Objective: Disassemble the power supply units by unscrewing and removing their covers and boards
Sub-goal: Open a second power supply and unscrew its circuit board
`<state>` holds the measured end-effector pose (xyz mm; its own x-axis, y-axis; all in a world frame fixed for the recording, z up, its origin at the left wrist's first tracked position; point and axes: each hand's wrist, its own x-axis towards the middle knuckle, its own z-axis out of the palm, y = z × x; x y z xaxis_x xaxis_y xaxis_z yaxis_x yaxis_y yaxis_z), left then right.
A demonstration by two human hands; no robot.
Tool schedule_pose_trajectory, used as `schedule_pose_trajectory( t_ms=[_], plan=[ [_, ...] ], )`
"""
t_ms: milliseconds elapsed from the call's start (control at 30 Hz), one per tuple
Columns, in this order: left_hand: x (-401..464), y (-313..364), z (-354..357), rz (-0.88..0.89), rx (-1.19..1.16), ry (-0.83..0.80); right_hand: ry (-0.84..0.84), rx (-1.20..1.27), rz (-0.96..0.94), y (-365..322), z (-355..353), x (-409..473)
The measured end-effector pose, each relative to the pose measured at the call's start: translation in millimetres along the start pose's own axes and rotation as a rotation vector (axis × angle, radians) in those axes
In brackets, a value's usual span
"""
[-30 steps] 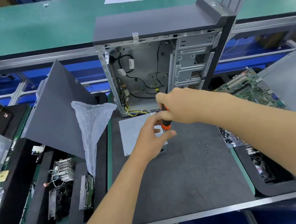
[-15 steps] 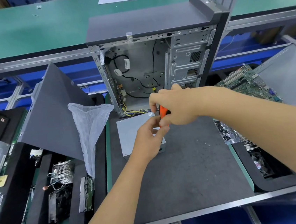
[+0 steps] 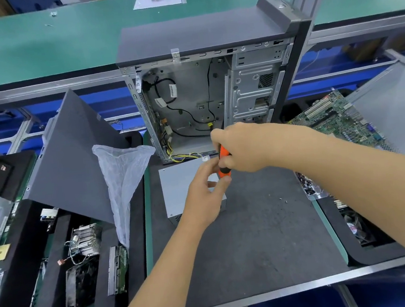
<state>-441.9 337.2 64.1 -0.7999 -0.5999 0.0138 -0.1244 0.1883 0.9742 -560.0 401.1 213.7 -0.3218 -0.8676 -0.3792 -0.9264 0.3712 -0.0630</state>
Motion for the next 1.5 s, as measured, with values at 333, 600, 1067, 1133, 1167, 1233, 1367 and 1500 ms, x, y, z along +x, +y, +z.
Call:
schedule_pose_trajectory(
  t_ms=[333, 600, 1067, 1133, 1167, 1233, 1367, 1500],
  plan=[
    [6.8, 4.3, 7.0, -0.042, 0.000, 0.119, 0.076, -0.041, 0.053, -6.1, 1.6, 1.9],
    [2.8, 7.8, 10.7, -0.065, -0.030, 0.133, 0.060, -0.041, 0.057, -3.6, 1.3, 5.0],
    [9.6, 11.6, 4.5, -0.034, -0.049, 0.143, 0.139, -0.095, 0.068, -11.5, -0.1, 2.5],
    [9.3, 12.6, 9.4, 0.001, -0.066, 0.138, 0.176, -0.138, 0.080, -14.8, 0.4, 4.5],
    [8.4, 11.3, 10.0, 0.007, -0.061, 0.141, 0.167, -0.128, 0.065, -14.9, 0.5, 5.5],
    [5.2, 8.4, 7.4, -0.014, -0.023, 0.127, 0.112, -0.061, 0.030, -11.6, 0.9, 6.5],
    [-3.6, 6.6, -2.0, 0.000, 0.046, 0.035, 0.024, 0.074, -0.040, -3.3, -1.8, 3.2],
    [-0.4, 10.7, -5.0, 0.016, 0.060, 0.002, 0.013, 0.052, -0.043, -1.5, -2.2, 0.3]
  ],
)
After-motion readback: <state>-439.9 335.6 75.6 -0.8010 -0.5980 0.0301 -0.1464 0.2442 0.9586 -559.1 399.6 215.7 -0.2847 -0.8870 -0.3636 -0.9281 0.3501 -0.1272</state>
